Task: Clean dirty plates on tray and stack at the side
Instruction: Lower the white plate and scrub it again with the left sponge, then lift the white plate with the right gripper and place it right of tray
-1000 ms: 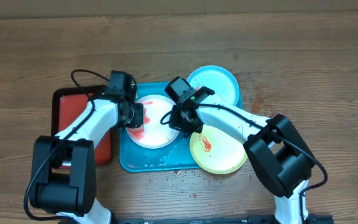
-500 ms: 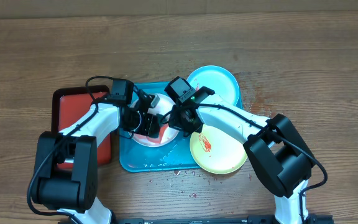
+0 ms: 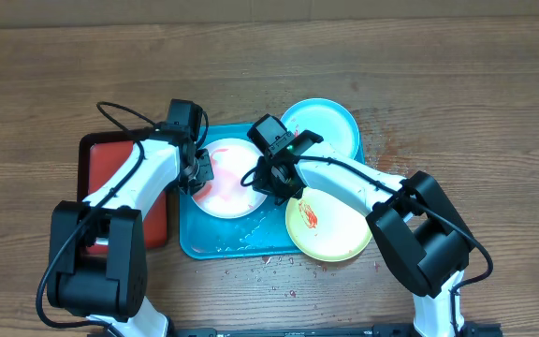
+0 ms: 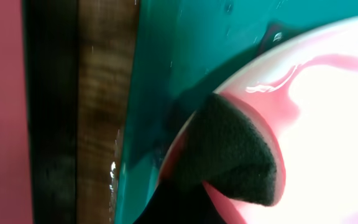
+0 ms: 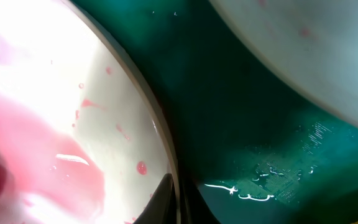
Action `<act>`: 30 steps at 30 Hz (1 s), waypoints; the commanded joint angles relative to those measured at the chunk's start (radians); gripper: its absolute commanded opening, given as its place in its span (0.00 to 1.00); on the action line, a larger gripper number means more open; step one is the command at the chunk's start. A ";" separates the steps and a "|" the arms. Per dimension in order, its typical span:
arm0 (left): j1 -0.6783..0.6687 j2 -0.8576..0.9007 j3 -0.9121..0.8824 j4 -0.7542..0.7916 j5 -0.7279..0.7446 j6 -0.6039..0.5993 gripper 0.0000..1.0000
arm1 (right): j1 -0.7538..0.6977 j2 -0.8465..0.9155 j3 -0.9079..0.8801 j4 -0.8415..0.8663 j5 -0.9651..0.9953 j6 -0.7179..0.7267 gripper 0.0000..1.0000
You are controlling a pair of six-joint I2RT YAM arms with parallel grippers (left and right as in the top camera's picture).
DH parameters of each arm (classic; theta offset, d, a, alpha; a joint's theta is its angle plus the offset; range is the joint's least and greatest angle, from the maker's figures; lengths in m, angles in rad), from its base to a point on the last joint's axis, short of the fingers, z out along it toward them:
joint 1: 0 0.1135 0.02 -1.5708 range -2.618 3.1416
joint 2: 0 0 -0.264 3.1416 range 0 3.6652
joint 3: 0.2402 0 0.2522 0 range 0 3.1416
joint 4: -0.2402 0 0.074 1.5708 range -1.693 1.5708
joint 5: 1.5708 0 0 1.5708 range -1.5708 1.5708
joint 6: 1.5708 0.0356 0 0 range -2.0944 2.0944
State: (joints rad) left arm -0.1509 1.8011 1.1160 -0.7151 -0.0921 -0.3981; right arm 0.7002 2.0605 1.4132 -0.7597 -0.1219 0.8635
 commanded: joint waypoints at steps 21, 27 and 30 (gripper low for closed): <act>0.041 0.024 0.599 -0.300 0.318 0.339 0.04 | -0.008 0.024 0.008 -0.022 -0.052 -0.262 0.04; 0.041 0.022 0.875 -0.600 0.266 0.339 0.04 | -0.001 -0.033 0.078 -0.098 0.004 -0.361 0.04; 0.041 0.022 0.917 -0.627 0.185 0.339 0.04 | 0.019 -0.093 0.105 -0.132 0.104 -0.383 0.04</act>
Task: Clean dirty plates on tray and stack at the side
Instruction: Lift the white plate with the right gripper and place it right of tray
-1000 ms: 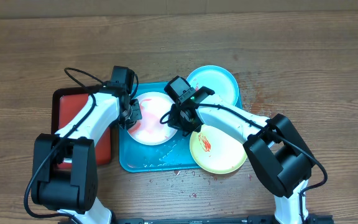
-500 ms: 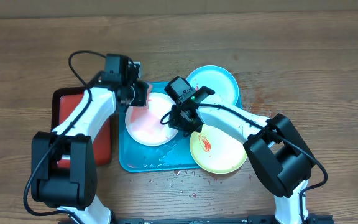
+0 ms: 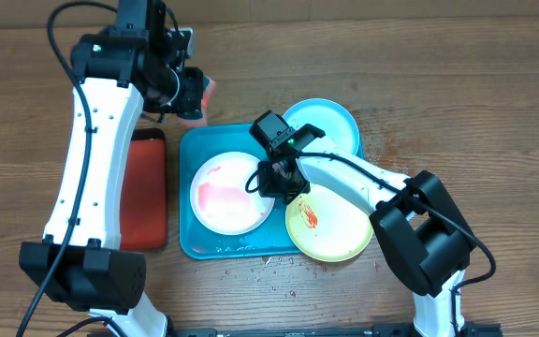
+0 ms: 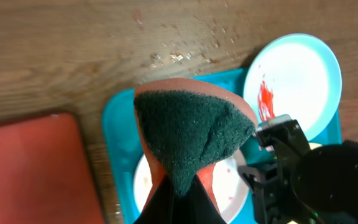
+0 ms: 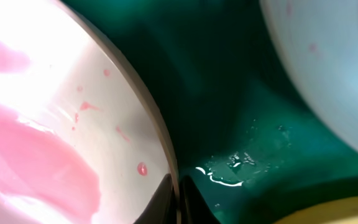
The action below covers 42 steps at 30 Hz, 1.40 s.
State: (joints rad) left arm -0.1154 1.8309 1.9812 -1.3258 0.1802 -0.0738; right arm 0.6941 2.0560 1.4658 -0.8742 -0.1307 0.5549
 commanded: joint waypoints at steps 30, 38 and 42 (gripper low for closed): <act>0.006 -0.005 0.050 -0.037 -0.109 -0.014 0.04 | 0.525 -0.317 0.074 -0.168 1.693 0.034 0.04; 0.006 -0.005 0.050 -0.037 -0.109 -0.021 0.04 | 0.534 -0.317 0.074 -0.168 1.704 0.034 0.04; 0.006 -0.005 0.050 -0.035 -0.109 -0.021 0.04 | 0.534 -0.317 0.074 -0.186 1.647 0.088 0.04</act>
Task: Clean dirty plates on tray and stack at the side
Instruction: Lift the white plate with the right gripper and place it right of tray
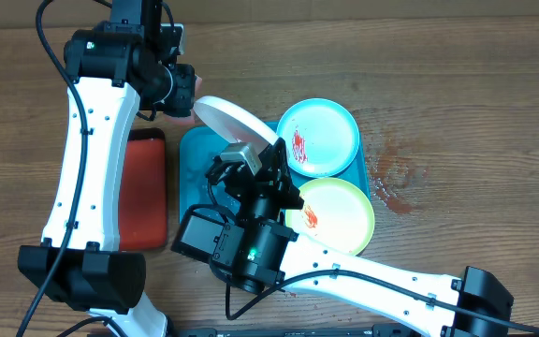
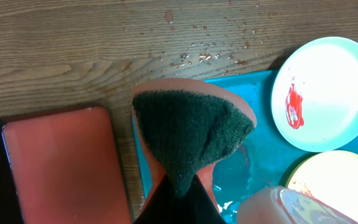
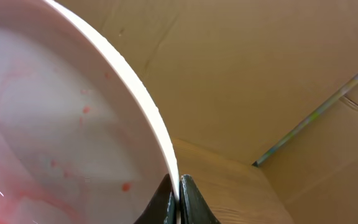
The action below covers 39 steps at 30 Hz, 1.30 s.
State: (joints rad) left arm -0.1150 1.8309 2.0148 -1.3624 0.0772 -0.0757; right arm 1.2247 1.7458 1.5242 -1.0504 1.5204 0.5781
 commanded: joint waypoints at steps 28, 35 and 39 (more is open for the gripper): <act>0.002 0.000 -0.147 0.026 0.039 -0.090 0.04 | -1.252 -0.126 0.003 -0.176 -1.521 -0.094 0.04; -0.005 0.000 -0.208 0.066 0.063 -0.131 0.04 | -1.520 -0.125 -0.131 -0.139 -1.542 -0.141 0.04; -0.020 0.000 -0.208 0.104 0.101 -0.131 0.04 | -1.549 -0.124 -0.266 -0.046 -1.549 -0.140 0.04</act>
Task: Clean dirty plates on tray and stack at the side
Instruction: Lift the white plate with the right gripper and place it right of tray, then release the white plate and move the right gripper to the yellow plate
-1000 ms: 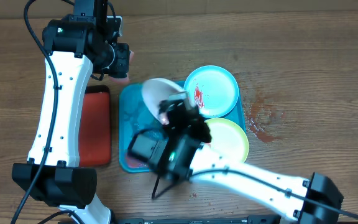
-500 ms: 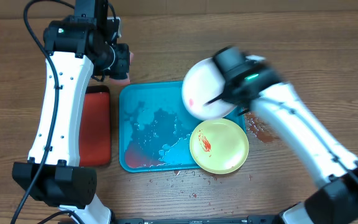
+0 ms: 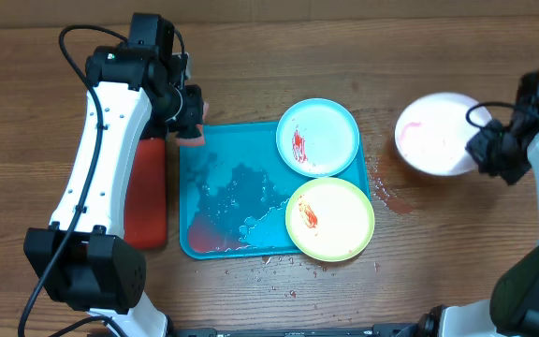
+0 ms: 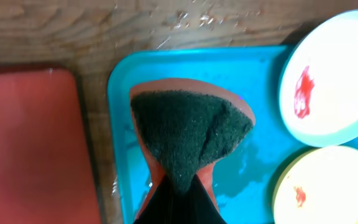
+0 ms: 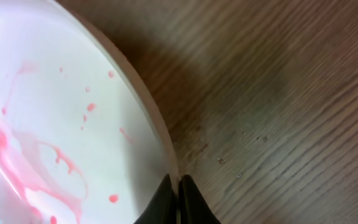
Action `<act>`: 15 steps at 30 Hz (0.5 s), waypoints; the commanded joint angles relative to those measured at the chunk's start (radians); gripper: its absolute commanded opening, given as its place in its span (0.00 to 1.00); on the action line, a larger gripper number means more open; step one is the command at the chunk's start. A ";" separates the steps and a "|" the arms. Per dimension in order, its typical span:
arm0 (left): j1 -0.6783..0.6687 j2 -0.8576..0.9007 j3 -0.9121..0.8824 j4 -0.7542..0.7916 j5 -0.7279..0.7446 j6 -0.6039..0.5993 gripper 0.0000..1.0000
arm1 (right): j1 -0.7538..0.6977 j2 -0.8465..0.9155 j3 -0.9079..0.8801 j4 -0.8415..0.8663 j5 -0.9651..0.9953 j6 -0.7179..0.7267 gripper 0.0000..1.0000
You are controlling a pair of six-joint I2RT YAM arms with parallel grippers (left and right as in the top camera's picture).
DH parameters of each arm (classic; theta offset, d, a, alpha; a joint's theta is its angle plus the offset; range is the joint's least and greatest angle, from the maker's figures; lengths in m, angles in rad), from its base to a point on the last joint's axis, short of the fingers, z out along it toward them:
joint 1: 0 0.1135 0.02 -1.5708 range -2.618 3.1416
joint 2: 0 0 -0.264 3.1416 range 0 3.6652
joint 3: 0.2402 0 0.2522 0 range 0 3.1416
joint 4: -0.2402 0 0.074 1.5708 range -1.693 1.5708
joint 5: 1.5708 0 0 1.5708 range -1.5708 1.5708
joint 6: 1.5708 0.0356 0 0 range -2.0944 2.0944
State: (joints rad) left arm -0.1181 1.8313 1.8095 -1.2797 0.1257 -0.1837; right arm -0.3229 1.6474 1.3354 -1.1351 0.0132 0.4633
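Observation:
My right gripper (image 3: pixel 490 150) is shut on the rim of the white plate (image 3: pixel 435 146), which is low over the bare wood right of the tray; pink streaks mark its face (image 5: pixel 55 124). My left gripper (image 3: pixel 191 120) is shut on an orange sponge with a dark green scouring face (image 4: pixel 188 134), held above the tray's upper left corner. The teal tray (image 3: pixel 227 201) is wet and smeared red at its lower left. A light blue plate (image 3: pixel 318 137) with a red smear and a yellow-green plate (image 3: pixel 329 220) with a red smear sit on the tray's right side.
A red tray with a black rim (image 3: pixel 146 192) lies left of the teal tray. Crumbs and red spots mark the wood (image 3: pixel 391 192) right of the tray and along its front edge. A cardboard wall runs along the table's far side.
The right gripper, with the white plate, was tilted above the tray's upper middle and is now far right, low over the wood. The left gripper with the sponge is lower, near the tray's corner.
First the sponge was against the white plate in the tray while the right gripper held its rim. Then the left gripper and sponge were high at the far left. After that the plate was lifted and tilted over the tray, and now it is off to the right side.

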 commanded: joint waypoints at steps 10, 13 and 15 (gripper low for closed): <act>-0.049 -0.001 -0.003 0.028 0.043 -0.023 0.04 | -0.001 -0.026 -0.341 0.245 -0.042 0.012 0.13; -0.049 0.000 -0.003 0.028 0.043 -0.023 0.04 | -0.001 -0.026 -0.338 0.245 -0.050 0.006 0.34; -0.049 -0.001 -0.003 0.028 0.043 -0.022 0.04 | -0.001 -0.026 -0.302 0.203 -0.102 -0.019 0.35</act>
State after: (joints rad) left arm -0.1642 1.8313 1.8084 -1.2560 0.1574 -0.1886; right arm -0.3256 1.6470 0.9966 -0.9161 -0.0372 0.4664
